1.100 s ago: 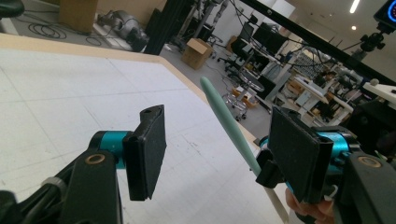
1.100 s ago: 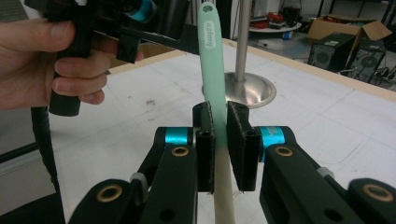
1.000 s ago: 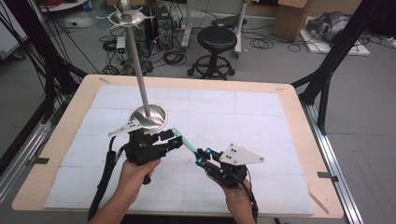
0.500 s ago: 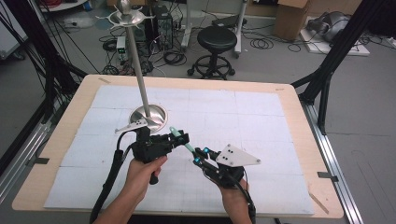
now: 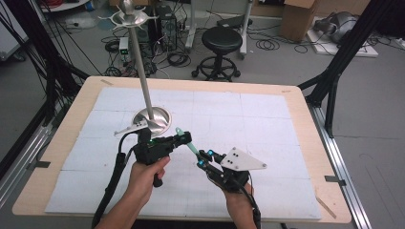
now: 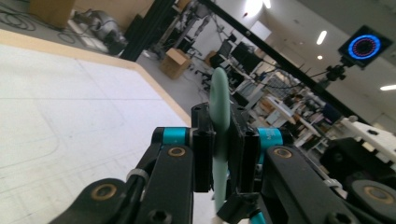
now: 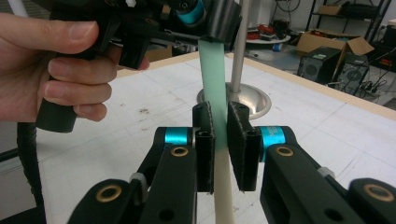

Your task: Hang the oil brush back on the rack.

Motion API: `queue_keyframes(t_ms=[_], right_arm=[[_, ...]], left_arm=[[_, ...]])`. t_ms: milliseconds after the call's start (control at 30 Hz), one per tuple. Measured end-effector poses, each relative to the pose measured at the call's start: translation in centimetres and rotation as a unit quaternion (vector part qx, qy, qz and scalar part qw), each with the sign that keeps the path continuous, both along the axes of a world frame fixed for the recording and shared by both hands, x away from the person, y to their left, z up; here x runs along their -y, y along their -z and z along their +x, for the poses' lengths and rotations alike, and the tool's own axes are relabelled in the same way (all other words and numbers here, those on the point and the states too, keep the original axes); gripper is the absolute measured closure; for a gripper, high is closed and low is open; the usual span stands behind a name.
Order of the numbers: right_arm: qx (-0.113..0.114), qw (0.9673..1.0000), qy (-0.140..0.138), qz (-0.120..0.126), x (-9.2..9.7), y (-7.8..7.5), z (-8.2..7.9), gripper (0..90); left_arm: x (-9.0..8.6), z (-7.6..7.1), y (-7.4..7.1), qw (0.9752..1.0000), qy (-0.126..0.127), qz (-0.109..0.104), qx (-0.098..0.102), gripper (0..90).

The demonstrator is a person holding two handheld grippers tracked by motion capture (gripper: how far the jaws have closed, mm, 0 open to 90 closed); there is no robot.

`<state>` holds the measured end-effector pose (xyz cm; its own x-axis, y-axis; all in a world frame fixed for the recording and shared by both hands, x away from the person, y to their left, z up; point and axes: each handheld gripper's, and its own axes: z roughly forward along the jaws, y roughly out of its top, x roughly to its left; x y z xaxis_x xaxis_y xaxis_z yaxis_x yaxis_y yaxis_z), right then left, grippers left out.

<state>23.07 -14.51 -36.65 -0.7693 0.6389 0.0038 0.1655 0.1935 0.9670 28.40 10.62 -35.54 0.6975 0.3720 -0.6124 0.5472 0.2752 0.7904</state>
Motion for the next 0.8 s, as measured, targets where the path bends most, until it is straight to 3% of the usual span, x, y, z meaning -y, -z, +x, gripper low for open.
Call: queue_keyframes(t_ms=[133,267,367,567,700,800], right_arm=[[0.002,1.0000,-0.004,0.005,-0.1,0.0,-0.1,78.3],[0.016,0.9997,-0.002,0.015,0.9,-0.4,-0.3,63.9],[0.015,0.9996,0.013,0.021,2.1,-0.6,-0.5,59.7],[0.014,0.9988,0.045,0.014,5.1,-0.6,-1.1,50.3],[0.023,0.9974,0.068,0.002,6.3,-1.0,-1.6,38.6],[0.036,0.9939,0.104,-0.007,7.3,-0.9,-1.7,26.0]], left_arm=[[-0.2,0.0,-0.2,0.9999,0.003,-0.005,0.011,82.8],[-1.2,0.4,-0.8,0.9996,-0.009,0.011,0.023,82.9],[-1.8,0.7,-1.6,0.9990,-0.007,0.025,0.038,82.9],[-3.6,1.6,-3.9,0.9948,-0.013,0.067,0.076,82.9],[-4.7,2.6,-5.3,0.9922,-0.018,0.093,0.081,82.9],[-5.5,3.4,-6.5,0.9910,-0.020,0.104,0.083,82.9]])
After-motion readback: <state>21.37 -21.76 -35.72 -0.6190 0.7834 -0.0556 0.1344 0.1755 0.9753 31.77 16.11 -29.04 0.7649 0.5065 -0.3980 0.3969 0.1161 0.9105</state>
